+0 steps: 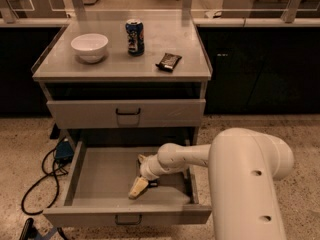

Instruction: Pick rxbar blueberry from middle drawer and place on counter

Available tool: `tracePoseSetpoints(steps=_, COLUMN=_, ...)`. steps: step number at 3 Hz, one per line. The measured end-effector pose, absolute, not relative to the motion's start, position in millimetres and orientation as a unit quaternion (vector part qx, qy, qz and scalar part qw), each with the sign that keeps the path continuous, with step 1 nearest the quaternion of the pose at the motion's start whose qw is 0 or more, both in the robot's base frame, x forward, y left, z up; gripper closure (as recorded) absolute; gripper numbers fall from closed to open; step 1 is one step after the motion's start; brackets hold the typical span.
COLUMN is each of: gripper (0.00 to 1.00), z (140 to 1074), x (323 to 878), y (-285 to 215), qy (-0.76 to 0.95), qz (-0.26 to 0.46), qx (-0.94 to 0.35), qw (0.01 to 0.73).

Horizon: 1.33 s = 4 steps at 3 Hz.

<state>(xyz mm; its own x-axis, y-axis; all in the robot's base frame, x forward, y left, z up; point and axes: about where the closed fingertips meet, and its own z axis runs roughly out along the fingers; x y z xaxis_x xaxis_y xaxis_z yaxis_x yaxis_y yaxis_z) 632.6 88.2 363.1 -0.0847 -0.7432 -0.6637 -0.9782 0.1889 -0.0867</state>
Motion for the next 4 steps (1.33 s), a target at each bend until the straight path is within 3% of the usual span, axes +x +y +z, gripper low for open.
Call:
tracePoseSetpoints(steps=2, gripper=0.00, z=361.5, x=658.7, y=91.7, qy=0.712, qz=0.222, qx=-0.581, qw=0.326)
tracePoseSetpoints(steps=4, gripper=0.00, z=370.4, x=642.9, y=23.9, qy=0.733, qz=0.231, qx=-0.527, qw=0.363)
